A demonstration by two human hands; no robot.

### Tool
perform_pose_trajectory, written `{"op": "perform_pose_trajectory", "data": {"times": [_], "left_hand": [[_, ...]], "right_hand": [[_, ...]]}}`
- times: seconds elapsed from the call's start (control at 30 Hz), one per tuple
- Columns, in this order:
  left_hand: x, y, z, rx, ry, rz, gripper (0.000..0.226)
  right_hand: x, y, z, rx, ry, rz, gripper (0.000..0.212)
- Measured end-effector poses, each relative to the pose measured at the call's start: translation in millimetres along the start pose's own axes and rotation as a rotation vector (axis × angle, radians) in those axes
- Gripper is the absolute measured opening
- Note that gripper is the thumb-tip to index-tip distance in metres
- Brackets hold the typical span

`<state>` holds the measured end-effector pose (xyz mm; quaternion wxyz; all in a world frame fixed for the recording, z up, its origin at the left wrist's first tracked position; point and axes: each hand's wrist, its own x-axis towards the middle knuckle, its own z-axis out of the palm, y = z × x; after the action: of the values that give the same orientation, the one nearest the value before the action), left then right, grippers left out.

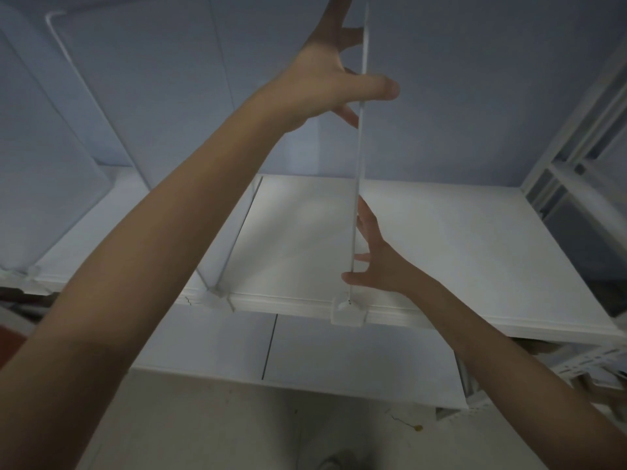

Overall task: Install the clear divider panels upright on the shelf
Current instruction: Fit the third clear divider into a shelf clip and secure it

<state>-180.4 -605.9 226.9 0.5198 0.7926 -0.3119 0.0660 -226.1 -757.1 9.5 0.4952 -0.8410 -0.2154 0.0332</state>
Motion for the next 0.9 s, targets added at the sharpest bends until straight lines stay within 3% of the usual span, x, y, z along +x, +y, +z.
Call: {"op": "perform_pose_trajectory", "data": {"times": [0.4,0.6,0.9], "left_hand": [[-8,-3,-2,-0.025,0.021,0.008,0.112],[-9,-4,2,0.017,0.051,0.024,0.093],[-10,-11,2,0.008,0.086,0.031,0.095]], "right_hand": [[0,3,5,0.028,-0.015,0.02,0.122],[7,20,8,0.089,-0.086,0.196,0.138],[13,28,10,0.151,-0.164,0.186,0.127]]}}
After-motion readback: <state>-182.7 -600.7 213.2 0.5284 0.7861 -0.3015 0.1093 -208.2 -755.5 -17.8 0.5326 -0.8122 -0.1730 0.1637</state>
